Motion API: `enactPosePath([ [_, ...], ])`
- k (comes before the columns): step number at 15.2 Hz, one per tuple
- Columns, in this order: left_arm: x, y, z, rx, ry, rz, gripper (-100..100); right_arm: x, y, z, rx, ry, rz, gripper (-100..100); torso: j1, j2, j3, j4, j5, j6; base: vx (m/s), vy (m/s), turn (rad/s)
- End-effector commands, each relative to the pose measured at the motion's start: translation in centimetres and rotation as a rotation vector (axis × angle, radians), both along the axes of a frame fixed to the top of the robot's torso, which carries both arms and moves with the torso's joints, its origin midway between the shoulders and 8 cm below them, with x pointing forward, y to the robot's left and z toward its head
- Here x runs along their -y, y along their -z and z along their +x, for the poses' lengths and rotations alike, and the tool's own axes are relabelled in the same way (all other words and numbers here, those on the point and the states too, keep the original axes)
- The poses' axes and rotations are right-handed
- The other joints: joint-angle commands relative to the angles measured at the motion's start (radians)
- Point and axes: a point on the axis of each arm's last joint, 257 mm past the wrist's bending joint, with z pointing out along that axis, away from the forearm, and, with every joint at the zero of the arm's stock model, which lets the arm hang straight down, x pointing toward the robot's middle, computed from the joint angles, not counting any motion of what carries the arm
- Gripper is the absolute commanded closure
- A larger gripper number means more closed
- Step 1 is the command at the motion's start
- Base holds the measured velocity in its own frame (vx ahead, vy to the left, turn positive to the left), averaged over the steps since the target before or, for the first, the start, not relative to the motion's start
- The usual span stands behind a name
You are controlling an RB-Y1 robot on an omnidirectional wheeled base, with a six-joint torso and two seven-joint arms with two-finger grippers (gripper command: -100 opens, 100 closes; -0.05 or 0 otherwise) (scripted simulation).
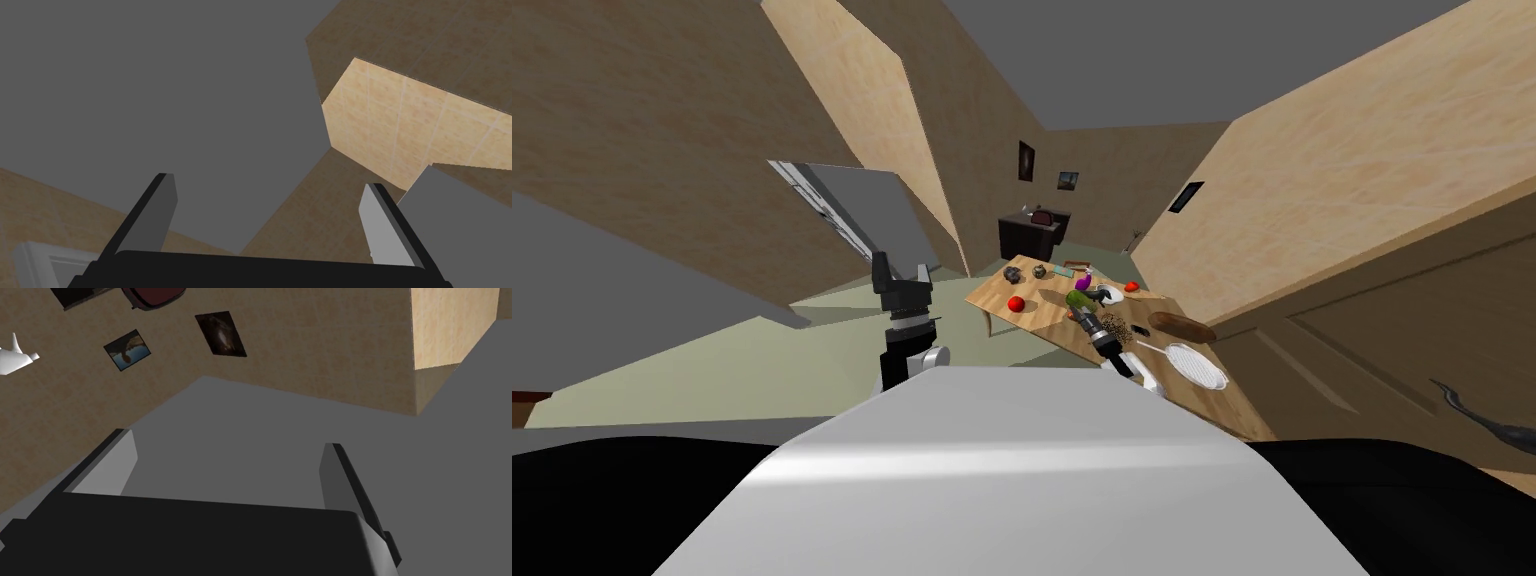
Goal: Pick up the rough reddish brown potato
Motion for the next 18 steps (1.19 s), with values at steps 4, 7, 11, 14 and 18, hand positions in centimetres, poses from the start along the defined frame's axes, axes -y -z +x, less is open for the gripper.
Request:
enactPosePath([
  [4,0.0,0.0,0.0,0.0,0.0,0.0,0,2.3,4.2,-0.3,-0.07,0.004,-0.163,-100,0.0,0.0,0.0,0.0,0.0,0.0,0.01,0.019,0.118],
  [7,0.0,0.0,0.0,0.0,0.0,0.0,0,3.5,6.1,-0.6,-0.103,0.002,-0.249,-100,0.0,0.001,0.0,0.0,0.0,0.001,0.009,0.02,0.124],
  [11,0.0,0.0,0.0,0.0,0.0,0.0,0,5.8,9.0,-1.1,-0.15,-0.016,-0.419,-100,0.0,0.0,0.0,0.0,0.0,0.0,0.014,0.019,0.148],
  [14,0.0,0.0,0.0,0.0,0.0,0.0,0,7.5,10.9,-1.7,-0.187,-0.02,-0.505,-100,-0.001,0.001,0.0,0.0,0.0,0.001,0.006,0.011,0.065],
  [18,0.0,0.0,0.0,0.0,0.0,0.0,0,9.7,13.0,-2.5,-0.233,-0.022,-0.591,-100,-0.001,0.001,0.0,0.0,0.0,0.0,0.009,0.014,0.12],
])
